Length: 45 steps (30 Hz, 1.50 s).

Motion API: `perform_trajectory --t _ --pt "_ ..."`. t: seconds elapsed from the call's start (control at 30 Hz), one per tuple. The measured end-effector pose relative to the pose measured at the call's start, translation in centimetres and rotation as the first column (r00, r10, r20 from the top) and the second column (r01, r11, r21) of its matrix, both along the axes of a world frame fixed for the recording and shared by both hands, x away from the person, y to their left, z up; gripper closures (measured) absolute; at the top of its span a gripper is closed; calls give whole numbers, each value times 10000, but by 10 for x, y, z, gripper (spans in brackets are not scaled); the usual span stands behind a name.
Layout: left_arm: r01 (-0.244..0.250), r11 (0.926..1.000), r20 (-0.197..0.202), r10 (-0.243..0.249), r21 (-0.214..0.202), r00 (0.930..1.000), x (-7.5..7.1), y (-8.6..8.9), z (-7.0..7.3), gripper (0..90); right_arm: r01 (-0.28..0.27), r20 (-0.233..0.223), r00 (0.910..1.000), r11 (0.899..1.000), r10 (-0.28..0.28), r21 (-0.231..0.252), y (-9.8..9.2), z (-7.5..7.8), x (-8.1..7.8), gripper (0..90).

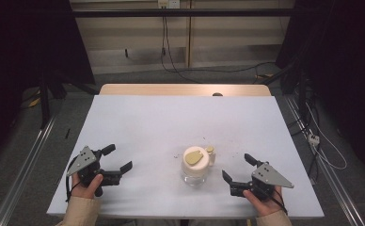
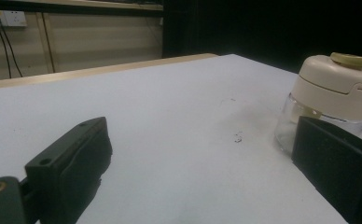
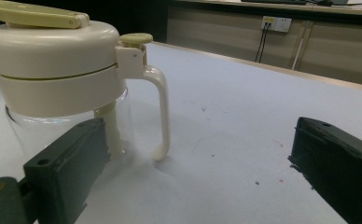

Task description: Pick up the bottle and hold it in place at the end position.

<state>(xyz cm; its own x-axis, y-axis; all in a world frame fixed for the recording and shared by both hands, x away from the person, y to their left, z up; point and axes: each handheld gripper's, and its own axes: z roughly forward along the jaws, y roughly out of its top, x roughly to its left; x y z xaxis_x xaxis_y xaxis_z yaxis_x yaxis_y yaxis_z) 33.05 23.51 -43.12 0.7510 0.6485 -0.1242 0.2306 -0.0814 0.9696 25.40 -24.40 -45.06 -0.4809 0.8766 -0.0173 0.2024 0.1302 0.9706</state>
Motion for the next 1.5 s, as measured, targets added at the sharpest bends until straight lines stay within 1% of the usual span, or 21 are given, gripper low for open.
perform_trajectory --t 0.17,0.2,0.3,0.5,0.6,0.63,0.73,0.77,0.83,0.87,1.23,1.33,1.4,1.5 --pt "28 10000 74 -29 31 10000 0 0 0 43 -82 -49 10000 10000 82 -9 3 0 1 34" --pt "34 10000 101 -34 -23 9999 0 0 0 43 -82 -49 10000 10000 82 -9 3 0 1 34" --pt "17 10000 56 -17 -38 10000 0 0 0 42 -102 -75 9999 9999 102 -13 5 0 2 34" --pt "105 9999 200 -105 -20 9997 0 -2 0 42 -262 -170 9995 9996 263 46 10 0 4 36" --pt "154 9999 203 -153 -4 9997 0 -1 0 42 -400 -227 9989 9991 403 102 14 1 5 36" --pt "128 9999 148 -128 -12 9998 0 -1 0 42 -400 -227 9989 9991 403 102 14 1 5 36" --pt "91 10000 140 -91 8 9999 0 -1 -1 42 -601 -219 9979 9982 602 49 20 2 5 40" --pt "80 10000 152 -80 14 9999 0 -1 -1 42 -715 -266 9971 9974 717 92 24 1 5 41" --pt "74 10000 141 -75 31 9999 0 -1 -1 43 -769 -297 9966 9970 772 87 25 1 5 42" --pt "53 10000 136 -54 52 9999 0 -1 -1 43 -874 -328 9956 9960 879 167 28 1 6 43" --pt "70 9999 129 -71 75 9999 0 -2 -1 43 -1479 -347 9883 9886 1488 281 52 4 6 46" --pt "55 10000 129 -56 73 9999 0 -2 -1 43 -1480 -386 9881 9886 1490 277 57 4 5 38" --pt "65 9999 119 -66 84 9999 0 -2 -1 43 -1571 -457 9863 9869 1587 355 59 4 5 45" --pt "70 9999 105 -71 78 9999 0 -2 -1 43 -1613 -433 9857 9862 1628 371 60 4 5 50"
